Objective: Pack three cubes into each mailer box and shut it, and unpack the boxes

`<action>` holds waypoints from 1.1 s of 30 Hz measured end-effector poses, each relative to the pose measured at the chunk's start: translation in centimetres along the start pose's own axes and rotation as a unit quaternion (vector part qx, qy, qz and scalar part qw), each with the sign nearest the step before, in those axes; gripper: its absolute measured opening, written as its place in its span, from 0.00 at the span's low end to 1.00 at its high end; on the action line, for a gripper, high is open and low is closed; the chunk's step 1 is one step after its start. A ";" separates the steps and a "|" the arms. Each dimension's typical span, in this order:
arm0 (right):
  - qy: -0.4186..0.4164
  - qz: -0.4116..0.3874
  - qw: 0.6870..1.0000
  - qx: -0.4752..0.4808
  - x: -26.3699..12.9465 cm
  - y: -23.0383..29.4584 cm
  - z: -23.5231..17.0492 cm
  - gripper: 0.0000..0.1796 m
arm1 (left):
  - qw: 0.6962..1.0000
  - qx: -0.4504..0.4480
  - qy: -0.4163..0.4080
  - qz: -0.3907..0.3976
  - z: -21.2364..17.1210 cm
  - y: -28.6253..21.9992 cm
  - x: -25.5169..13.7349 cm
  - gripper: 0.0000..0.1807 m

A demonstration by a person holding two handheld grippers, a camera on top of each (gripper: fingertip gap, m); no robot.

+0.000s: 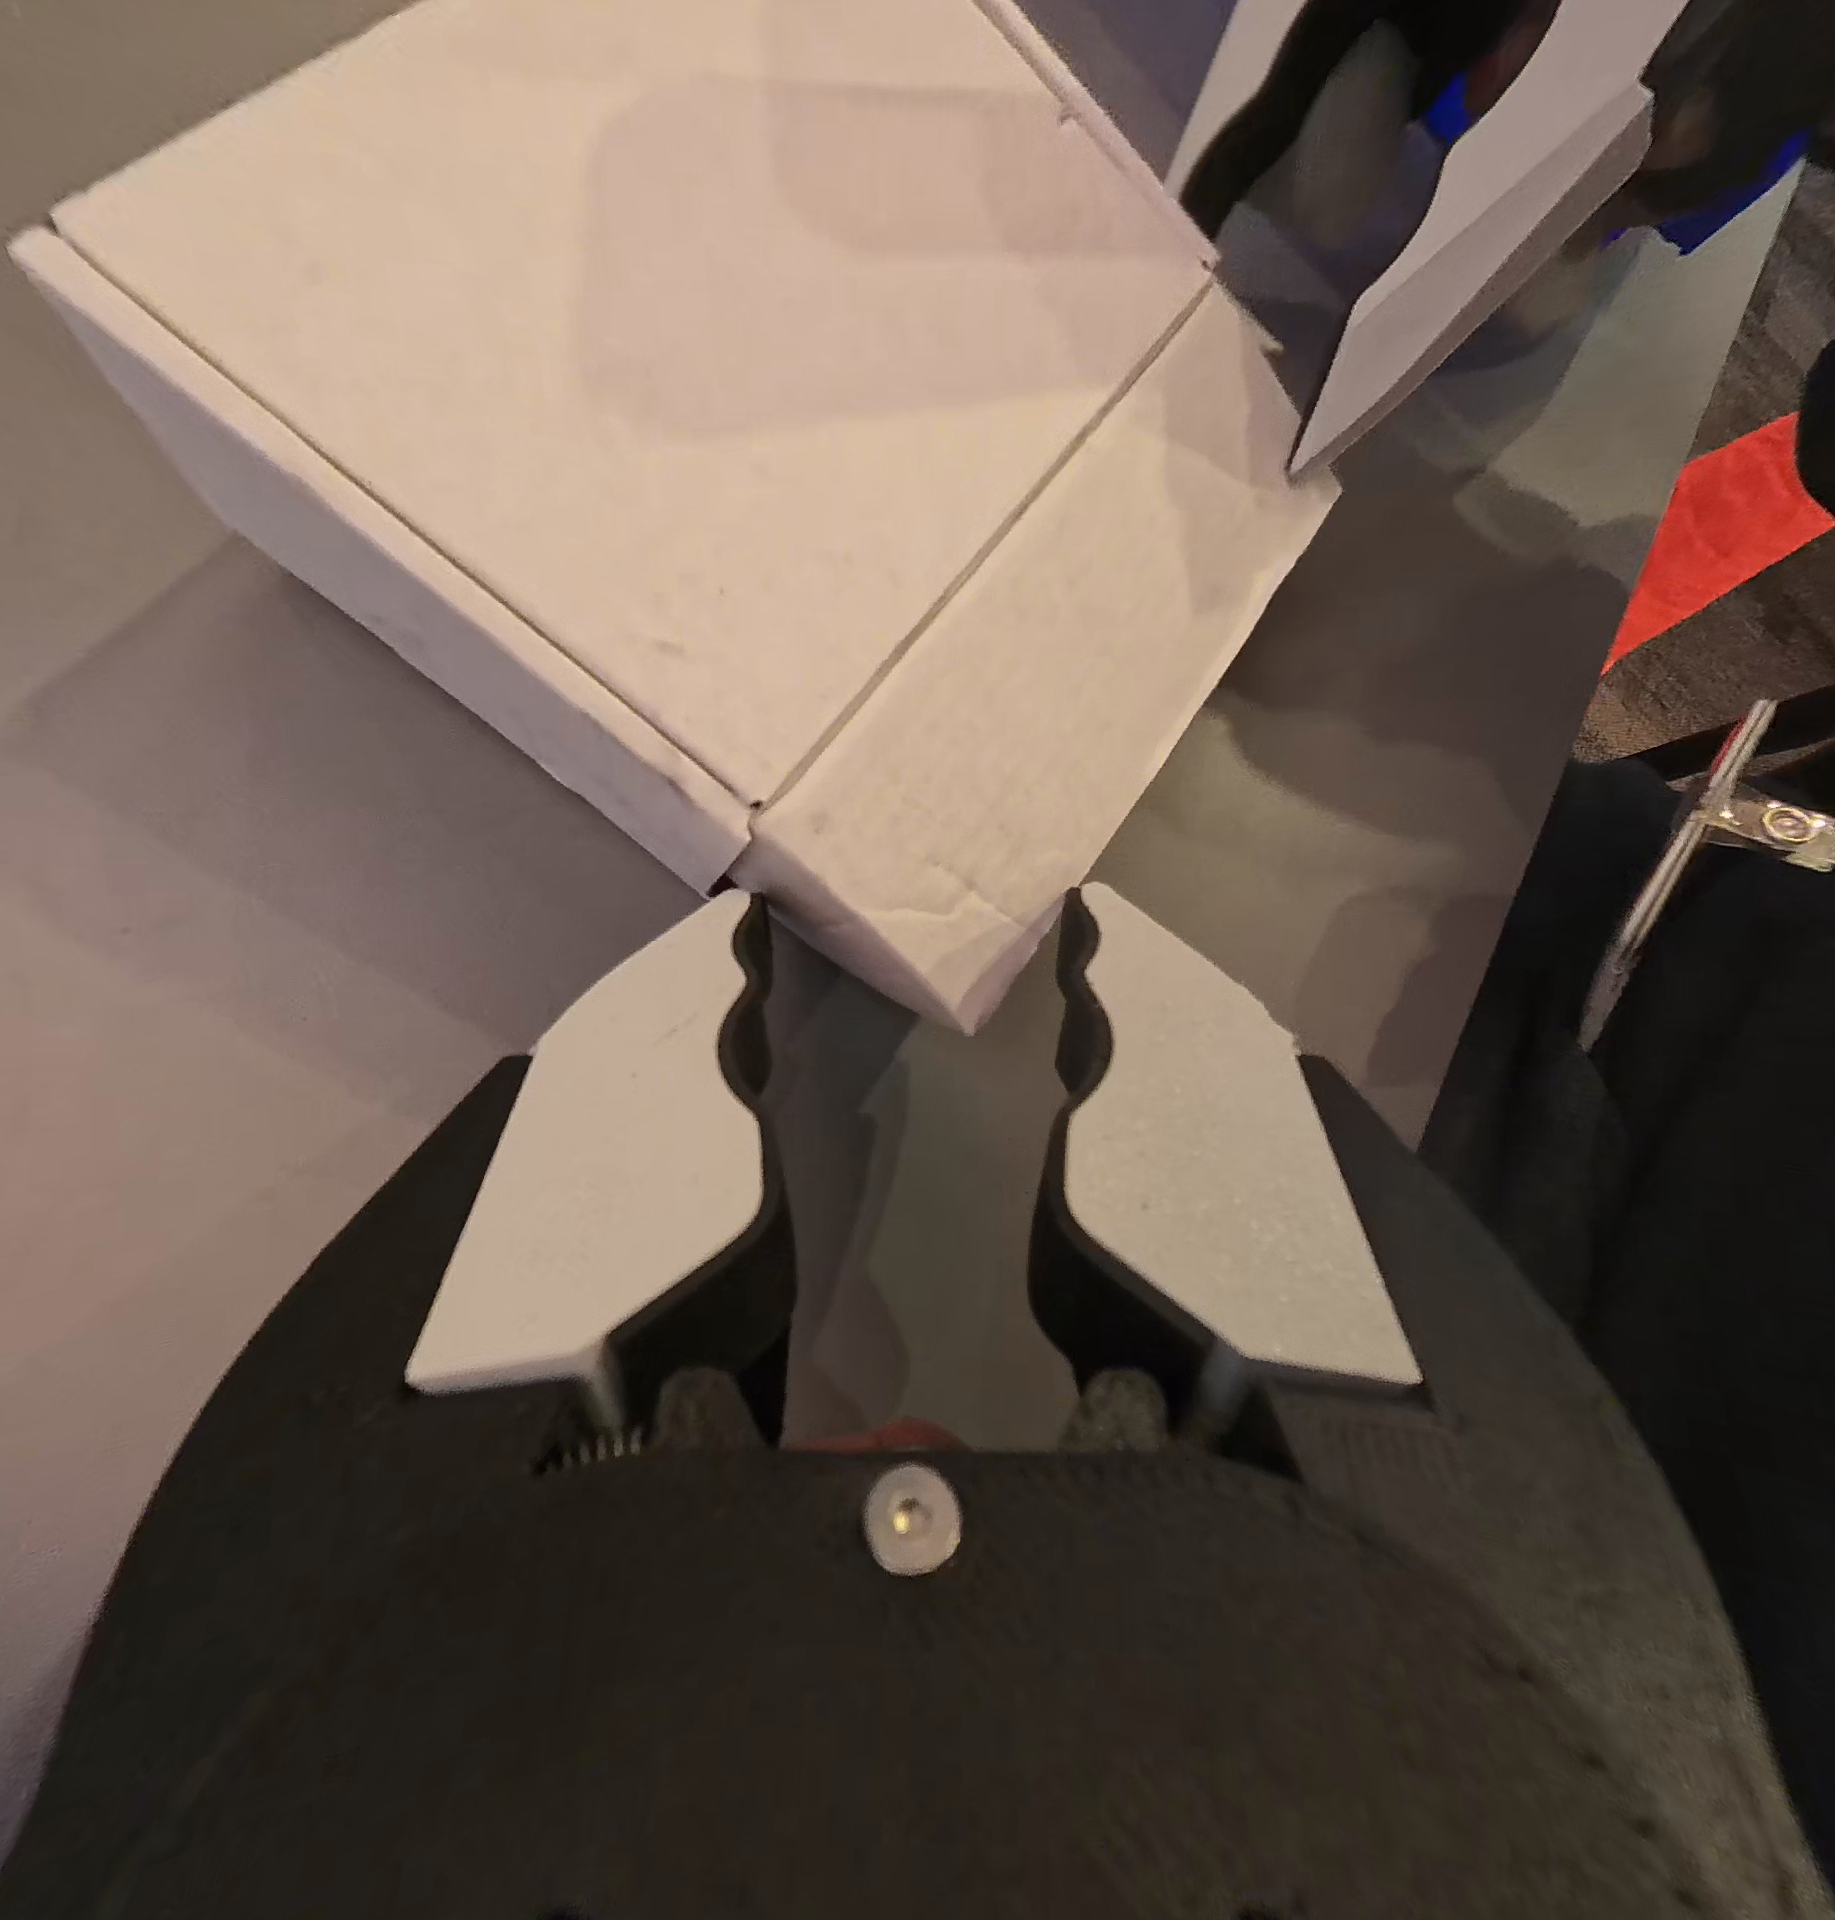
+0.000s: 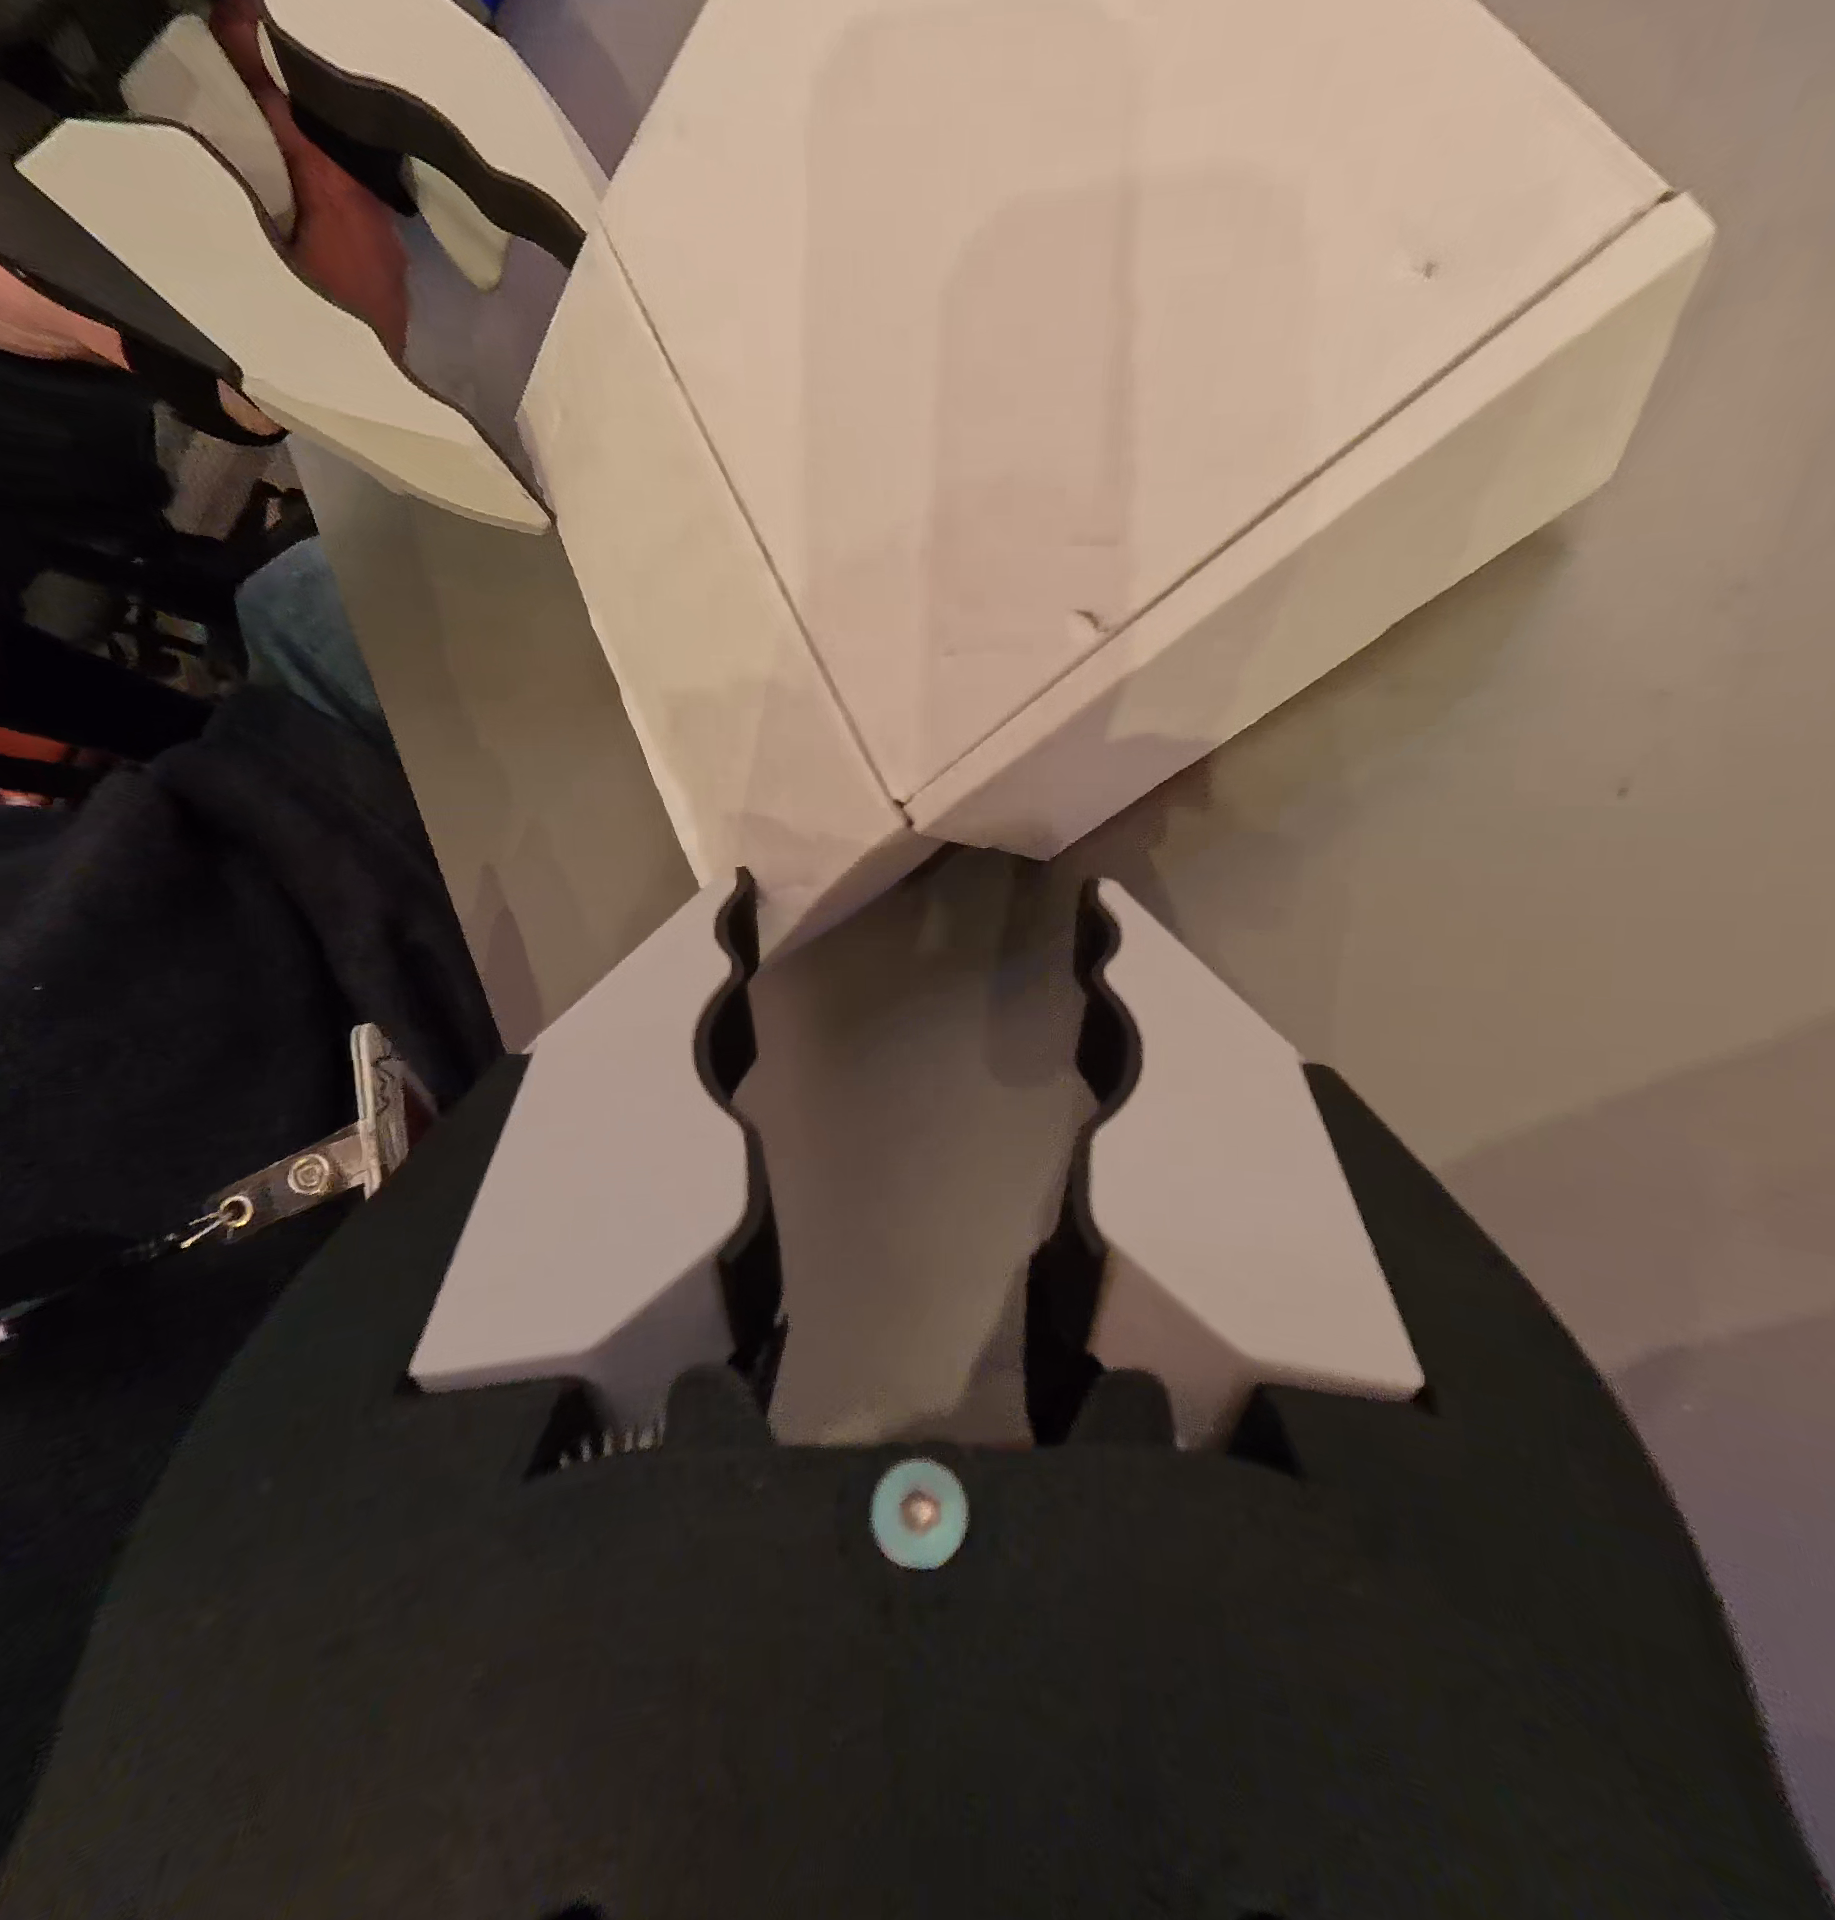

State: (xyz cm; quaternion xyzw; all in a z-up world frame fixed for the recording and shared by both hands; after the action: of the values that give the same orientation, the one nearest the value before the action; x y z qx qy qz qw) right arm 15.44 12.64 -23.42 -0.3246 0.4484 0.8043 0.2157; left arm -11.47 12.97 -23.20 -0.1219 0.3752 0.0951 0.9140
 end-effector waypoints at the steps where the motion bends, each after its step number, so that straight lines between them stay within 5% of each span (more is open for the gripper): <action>1: 0.002 0.004 1.000 -0.008 0.1 0.0 0.1 0.33 | 1.000 0.003 0.003 0.003 0.0 0.1 0.0 0.29; 17: 0.020 -0.007 0.999 -0.044 1.4 0.5 1.2 0.41 | 0.999 0.040 0.021 -0.019 0.8 2.7 0.8 0.37; 24: 0.013 0.042 0.999 -0.025 0.5 0.0 0.5 0.28 | 0.998 0.038 0.010 -0.042 0.8 2.6 0.6 0.37; 33: 0.010 0.046 0.998 0.040 0.8 0.4 -0.3 0.25 | 0.999 0.026 0.012 -0.043 0.9 2.0 0.6 0.38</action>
State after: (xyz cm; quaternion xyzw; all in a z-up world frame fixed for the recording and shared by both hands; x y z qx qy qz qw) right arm 14.71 12.22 -23.88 -0.3032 0.4968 0.7914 0.1866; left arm -10.93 15.20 -23.33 -0.1154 0.3828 0.0442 0.9156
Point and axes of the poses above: each gripper's, where its closed fingertips meet, x out along the fingers, z out of its top, y = z × x across the jaws, the point moved 10 cm from there along -x, back along the fingers, and after that the axes turned 13 degrees about x, right-handed, at the moved point
